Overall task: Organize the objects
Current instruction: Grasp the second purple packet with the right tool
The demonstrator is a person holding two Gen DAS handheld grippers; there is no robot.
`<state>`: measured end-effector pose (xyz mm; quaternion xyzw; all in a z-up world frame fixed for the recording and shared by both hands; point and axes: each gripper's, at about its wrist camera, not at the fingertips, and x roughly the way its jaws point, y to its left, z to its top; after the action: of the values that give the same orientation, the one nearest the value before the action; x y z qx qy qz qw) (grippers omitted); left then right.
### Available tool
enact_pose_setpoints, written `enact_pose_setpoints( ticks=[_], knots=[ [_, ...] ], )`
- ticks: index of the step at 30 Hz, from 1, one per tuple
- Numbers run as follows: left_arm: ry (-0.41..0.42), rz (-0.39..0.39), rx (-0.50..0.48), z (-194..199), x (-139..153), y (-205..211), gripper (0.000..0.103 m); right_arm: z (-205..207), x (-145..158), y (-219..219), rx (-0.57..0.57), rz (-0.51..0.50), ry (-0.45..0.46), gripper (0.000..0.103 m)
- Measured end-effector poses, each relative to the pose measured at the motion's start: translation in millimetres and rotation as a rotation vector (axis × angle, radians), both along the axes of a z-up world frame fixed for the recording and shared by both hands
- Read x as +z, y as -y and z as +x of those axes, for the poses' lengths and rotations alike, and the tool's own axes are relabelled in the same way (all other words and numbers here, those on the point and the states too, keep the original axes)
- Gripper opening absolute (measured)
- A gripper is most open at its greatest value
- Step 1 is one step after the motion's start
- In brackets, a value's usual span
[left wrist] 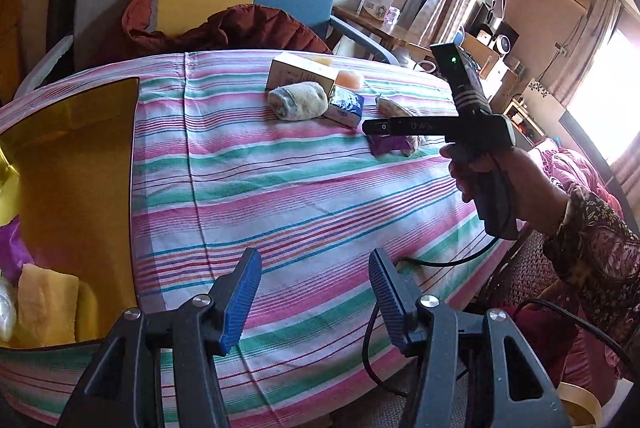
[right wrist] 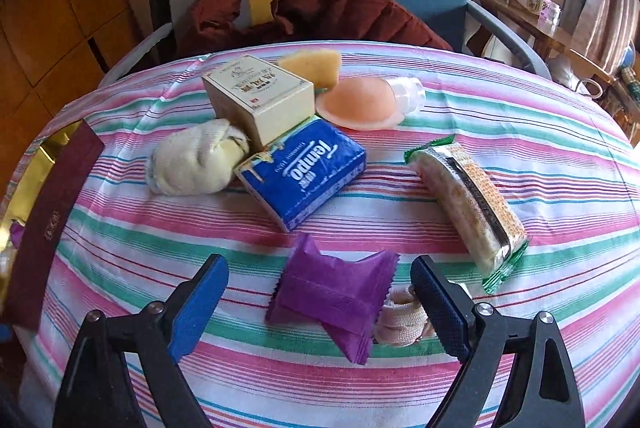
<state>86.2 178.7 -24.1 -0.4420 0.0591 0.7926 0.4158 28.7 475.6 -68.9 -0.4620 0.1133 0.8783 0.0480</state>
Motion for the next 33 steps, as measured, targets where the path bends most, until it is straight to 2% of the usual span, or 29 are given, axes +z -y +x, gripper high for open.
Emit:
enact_pose_setpoints(
  ticks=[3,7,14,16,19,21,25,31,32,33],
  knots=[
    [0.005,-0.015,-0.002,-0.8,-3.4,-4.5,0.056,1.7,4.7,8.3,0.038,-0.073,-0.006,0.092],
    [0.014,-0.017,0.002,-3.3,-5.5,-7.5,0.057,3.4,13.1,17.1,0.057,0.014,-0.033,0.092],
    [0.032,-0.02,0.012,-9.4,-8.0,-11.6,0.056,-2.1,4.7,25.5,0.112,0.061,0.021,0.092],
    [0.034,-0.025,0.015,-10.4,-8.8,-13.2,0.056,-4.1,0.3,29.2,0.135,0.071,0.05,0.089],
    [0.035,-0.026,0.018,-12.2,-8.7,-14.7,0.056,-4.5,-8.1,34.5,0.166,0.061,0.103,0.073],
    [0.034,-0.026,0.021,-13.2,-8.0,-15.4,0.056,-2.5,-8.7,35.2,0.177,0.034,0.114,0.071],
    [0.031,-0.035,0.025,-16.9,-8.5,-17.8,0.056,-0.8,-2.0,37.2,0.172,0.1,0.08,0.073],
    [0.024,-0.05,0.03,-28.4,-6.4,-28.8,0.056,-8.1,-8.8,39.6,0.172,0.114,0.098,0.076],
    [0.019,-0.054,0.03,-30.8,-5.7,-31.9,0.056,-9.0,-11.0,39.3,0.17,0.111,0.106,0.073],
    [0.016,-0.057,0.028,-33.9,-5.2,-35.4,0.056,-9.7,-13.7,39.1,0.17,0.102,0.116,0.067]
  ],
)
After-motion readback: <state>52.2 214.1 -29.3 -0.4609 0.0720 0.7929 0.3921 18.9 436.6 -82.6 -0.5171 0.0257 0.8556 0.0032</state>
